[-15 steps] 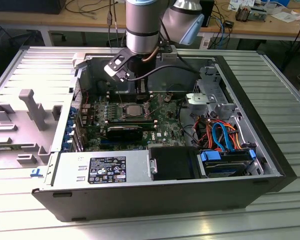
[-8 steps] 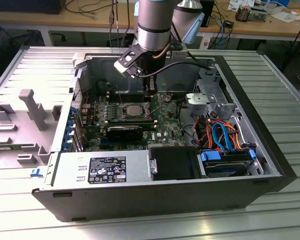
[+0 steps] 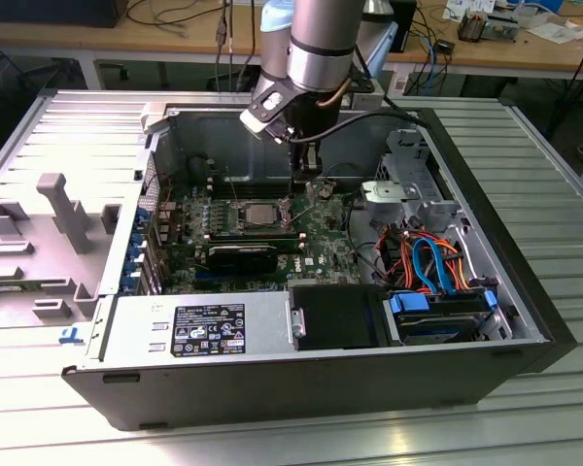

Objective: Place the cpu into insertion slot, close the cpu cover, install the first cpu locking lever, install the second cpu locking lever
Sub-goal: 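Close the cpu cover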

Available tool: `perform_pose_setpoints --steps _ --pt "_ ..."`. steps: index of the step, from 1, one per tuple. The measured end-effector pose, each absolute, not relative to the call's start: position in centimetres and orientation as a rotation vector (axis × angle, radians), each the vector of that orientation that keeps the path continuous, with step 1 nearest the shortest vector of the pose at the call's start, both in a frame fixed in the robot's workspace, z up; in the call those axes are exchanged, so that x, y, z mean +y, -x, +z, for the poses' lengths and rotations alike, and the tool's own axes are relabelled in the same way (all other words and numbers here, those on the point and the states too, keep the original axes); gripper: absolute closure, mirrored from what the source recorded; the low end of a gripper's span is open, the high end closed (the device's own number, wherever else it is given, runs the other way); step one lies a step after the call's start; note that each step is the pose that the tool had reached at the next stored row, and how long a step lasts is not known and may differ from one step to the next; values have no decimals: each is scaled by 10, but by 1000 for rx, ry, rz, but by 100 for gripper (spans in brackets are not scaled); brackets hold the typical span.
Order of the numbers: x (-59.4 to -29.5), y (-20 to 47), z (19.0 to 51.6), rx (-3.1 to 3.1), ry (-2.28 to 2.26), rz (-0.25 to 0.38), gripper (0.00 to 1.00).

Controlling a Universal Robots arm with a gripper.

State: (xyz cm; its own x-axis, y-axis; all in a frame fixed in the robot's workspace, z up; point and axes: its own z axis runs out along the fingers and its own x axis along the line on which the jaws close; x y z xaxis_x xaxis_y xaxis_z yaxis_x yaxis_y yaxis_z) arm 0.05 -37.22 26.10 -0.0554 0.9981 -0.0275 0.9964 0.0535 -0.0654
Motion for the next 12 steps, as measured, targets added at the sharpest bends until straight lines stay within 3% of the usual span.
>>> perform_pose_setpoints --steps 12 --pt "-372 -49 263 -2211 2090 193 89"
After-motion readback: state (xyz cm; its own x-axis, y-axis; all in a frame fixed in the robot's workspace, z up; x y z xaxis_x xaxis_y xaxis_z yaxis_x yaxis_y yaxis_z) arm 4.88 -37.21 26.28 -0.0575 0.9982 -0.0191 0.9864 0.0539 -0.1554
